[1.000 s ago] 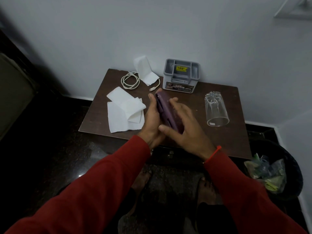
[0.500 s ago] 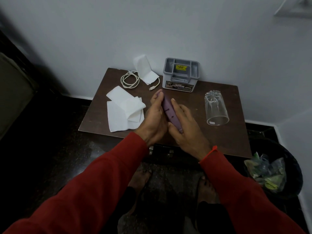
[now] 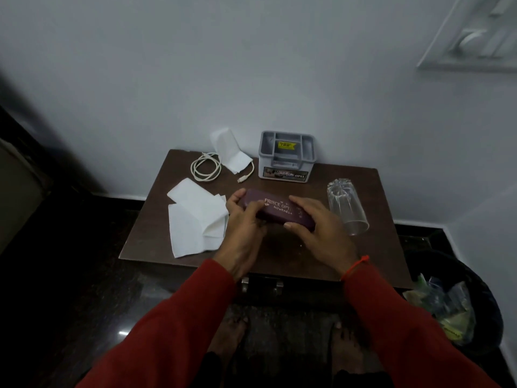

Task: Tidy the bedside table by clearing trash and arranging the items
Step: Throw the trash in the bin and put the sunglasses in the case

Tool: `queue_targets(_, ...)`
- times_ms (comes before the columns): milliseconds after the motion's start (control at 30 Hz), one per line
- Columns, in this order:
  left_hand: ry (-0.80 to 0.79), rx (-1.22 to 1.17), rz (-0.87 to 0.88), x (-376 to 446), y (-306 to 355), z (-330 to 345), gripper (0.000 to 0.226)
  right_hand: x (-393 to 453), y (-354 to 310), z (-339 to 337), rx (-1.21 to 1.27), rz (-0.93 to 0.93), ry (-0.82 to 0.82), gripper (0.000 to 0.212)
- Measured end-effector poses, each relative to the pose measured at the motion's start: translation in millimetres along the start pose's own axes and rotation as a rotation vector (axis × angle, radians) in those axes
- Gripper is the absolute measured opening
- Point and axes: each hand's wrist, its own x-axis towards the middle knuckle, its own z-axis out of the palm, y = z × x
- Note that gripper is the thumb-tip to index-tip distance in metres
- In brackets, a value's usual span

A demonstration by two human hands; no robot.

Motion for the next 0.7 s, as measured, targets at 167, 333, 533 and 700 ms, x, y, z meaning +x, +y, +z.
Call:
queue_targets(167,0.084,0.193,-0.019,-4,-6,-6,0.048,21,15,2,-0.072,0.02,0.109,0.053)
queue_targets(333,0.169,0.245,0.0,-1,-4,-11,0.04,48,20,9,-0.12,0.05,0.136,0.054)
queue_targets(533,0.18,0.249,0.002,0,2,-10,0.034,68,29,20,-0.218,0.11,0.021,0.055)
queue_targets(700,0.173,0.231,-0.023,0,8,-13,0.029,73,40,30,-0.216,0.141,0.008,0.057)
